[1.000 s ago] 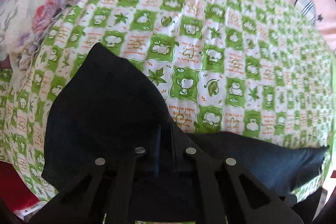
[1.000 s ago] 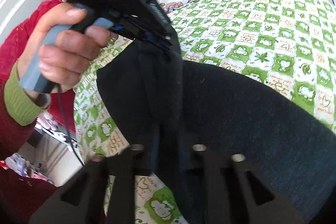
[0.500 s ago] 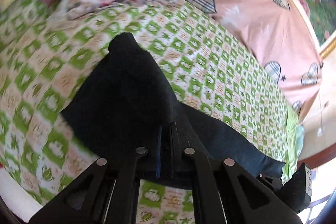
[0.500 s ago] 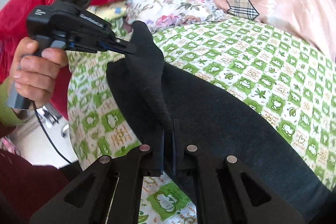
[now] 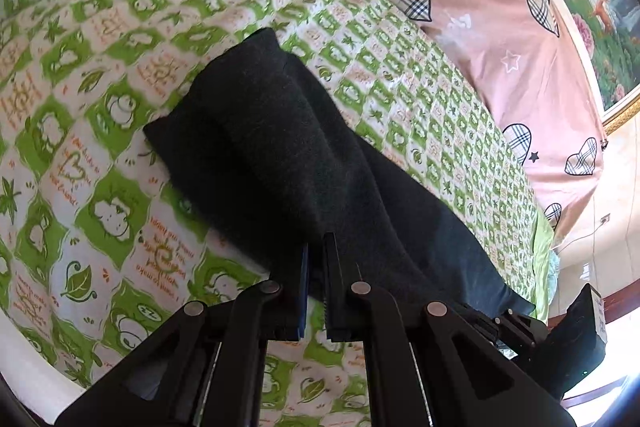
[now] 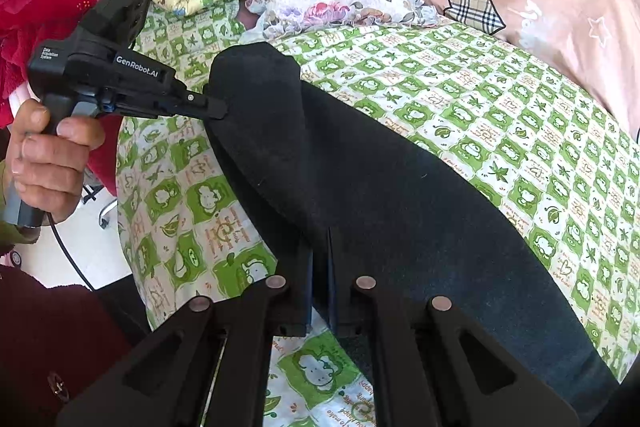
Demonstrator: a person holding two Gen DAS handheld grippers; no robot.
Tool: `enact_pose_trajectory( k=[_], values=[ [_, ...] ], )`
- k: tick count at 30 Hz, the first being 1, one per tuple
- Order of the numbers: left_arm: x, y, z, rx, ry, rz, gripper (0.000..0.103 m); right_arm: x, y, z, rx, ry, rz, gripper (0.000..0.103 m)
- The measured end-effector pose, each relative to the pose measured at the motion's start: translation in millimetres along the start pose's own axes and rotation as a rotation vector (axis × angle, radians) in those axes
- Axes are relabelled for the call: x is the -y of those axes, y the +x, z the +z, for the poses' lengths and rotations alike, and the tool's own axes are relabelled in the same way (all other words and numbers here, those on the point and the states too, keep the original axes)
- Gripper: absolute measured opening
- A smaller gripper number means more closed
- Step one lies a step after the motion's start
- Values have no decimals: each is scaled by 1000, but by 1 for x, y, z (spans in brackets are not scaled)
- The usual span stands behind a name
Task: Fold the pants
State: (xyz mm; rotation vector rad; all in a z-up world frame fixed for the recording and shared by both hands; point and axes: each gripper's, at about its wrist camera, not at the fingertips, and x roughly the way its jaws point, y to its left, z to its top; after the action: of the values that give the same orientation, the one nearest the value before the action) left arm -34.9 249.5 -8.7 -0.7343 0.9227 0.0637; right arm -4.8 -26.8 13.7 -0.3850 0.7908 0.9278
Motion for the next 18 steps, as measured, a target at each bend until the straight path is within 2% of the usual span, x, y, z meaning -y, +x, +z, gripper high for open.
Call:
enact_pose_trajectory(
  k=[7,12,16,18],
  values=[
    [-19,5,-5,-16,-29,4,4,-4,14,0,-63,-1,-11,7],
    [-21,4,-6,-27,-21,20,8,-3,14,0,-71,29,-6,14],
    [-23,-10,-5,4,3,82,10,-2,7,-1,-51,59,15,23],
    [-25,-17,-4,8,4,106,19,-1,1,0,-24,85,36,28]
  ],
)
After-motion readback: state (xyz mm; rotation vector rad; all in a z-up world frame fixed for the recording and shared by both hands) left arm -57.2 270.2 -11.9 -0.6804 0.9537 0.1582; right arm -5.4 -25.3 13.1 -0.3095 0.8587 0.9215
